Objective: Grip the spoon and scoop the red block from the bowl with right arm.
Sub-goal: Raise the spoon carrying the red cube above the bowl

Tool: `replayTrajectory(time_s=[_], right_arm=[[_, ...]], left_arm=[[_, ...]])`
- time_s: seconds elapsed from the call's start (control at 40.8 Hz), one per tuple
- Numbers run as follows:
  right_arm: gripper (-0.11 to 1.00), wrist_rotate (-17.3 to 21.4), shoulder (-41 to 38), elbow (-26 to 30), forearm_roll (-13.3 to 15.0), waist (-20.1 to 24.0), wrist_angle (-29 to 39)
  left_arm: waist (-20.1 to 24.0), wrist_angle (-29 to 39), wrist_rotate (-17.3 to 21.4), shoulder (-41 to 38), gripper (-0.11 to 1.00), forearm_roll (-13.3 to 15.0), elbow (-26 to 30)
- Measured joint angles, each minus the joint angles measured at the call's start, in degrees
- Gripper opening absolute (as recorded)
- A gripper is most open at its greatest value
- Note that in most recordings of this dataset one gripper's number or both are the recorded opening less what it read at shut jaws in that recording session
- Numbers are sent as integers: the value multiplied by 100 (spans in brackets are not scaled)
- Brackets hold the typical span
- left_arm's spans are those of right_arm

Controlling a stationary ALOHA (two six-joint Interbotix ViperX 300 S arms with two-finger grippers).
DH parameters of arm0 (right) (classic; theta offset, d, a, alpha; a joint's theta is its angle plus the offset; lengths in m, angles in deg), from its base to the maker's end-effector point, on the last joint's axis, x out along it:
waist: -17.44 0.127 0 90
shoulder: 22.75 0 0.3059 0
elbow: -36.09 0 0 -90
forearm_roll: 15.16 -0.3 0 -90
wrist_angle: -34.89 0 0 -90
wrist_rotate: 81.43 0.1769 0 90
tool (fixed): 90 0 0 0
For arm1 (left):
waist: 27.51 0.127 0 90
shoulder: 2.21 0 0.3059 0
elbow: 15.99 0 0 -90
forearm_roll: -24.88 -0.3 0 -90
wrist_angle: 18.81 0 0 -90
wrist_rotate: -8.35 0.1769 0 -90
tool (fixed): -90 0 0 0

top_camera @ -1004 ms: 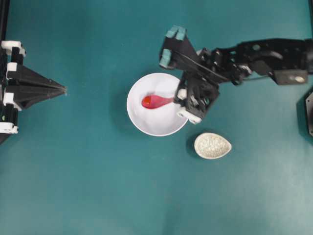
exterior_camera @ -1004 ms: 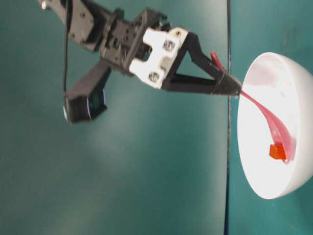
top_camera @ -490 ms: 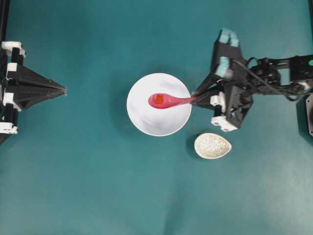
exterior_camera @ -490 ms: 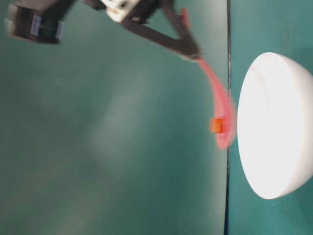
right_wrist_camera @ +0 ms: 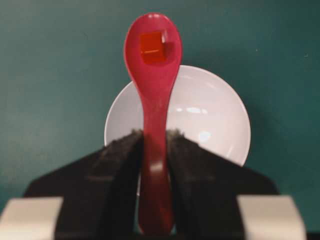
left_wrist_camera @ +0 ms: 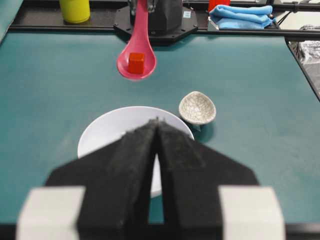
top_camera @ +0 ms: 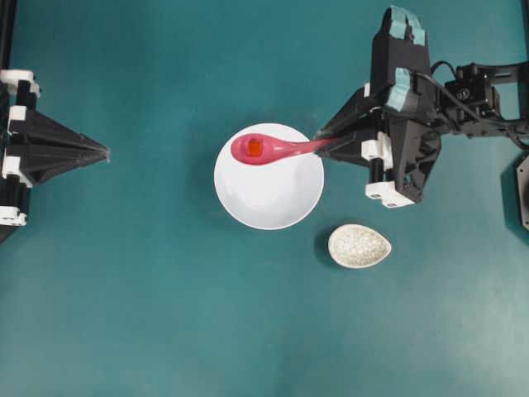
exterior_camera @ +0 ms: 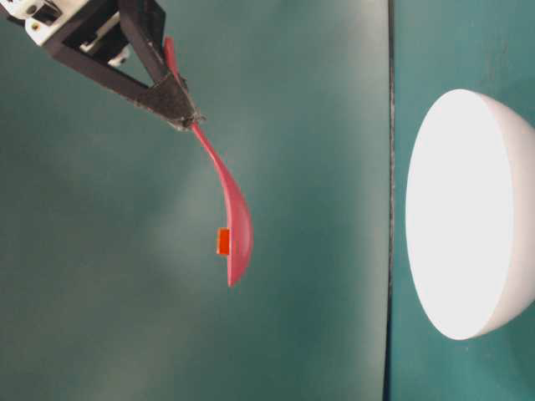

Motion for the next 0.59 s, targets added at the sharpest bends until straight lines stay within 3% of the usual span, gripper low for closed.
replayTrajectory(time_s=[0.588], right_arm=[[23,18,0,9,26,0,35]], left_arm=[[0,0,-9,35,0,0,97]])
